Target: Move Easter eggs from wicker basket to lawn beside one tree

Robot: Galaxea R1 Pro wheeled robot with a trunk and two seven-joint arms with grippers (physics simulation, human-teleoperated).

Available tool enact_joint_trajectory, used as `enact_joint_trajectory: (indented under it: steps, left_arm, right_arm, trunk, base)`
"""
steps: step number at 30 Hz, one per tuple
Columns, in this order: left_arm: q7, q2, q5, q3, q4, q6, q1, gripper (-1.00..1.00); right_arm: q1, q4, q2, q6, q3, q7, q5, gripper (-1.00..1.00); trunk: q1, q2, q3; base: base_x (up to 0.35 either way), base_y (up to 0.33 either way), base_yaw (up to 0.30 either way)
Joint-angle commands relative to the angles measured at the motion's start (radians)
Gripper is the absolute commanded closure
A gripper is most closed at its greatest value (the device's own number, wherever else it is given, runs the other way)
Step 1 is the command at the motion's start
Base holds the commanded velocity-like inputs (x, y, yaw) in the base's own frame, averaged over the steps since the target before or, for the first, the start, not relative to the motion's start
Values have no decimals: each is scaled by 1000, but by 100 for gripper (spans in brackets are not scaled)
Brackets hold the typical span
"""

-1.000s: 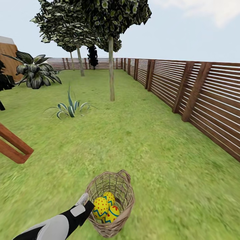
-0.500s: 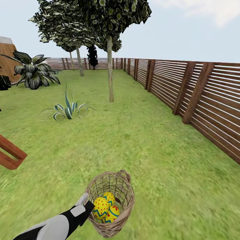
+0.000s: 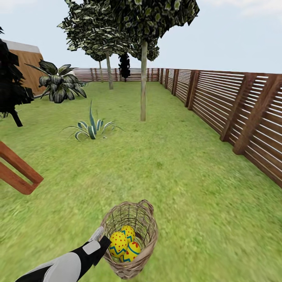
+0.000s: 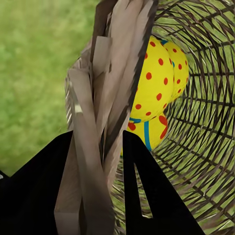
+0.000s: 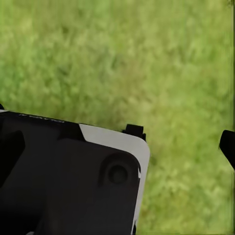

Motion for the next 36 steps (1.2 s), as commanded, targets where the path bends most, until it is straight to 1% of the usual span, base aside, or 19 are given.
enact_joint_trajectory:
  steps: [1,6,11,36]
  left_arm:
    - [3,0,-6,13,0,2,-1,100]
    - [3,0,-6,13,0,2,-1,100]
    - [3,0,-6,13,0,2,-1,100]
    - [3,0,-6,13,0,2,-1,100]
  right_arm:
    - [-2,4,-1,-7,-9,1,8,-100]
    - [-2,2,-4,-7,-9,1,9,-100]
    - [-2,1,-1,-5,-9,1,11,-100]
    - [-2,1,-1,-7,-9,1,10,-100]
  trunk:
    - [1,-2,-2]
    - [1,-2,-2]
    - [1,-2,-2]
    - [1,-2,-2]
  base:
    - [310,-121,26]
    - [310,-121,4]
    - [310,-121,0]
    - [310,-121,0]
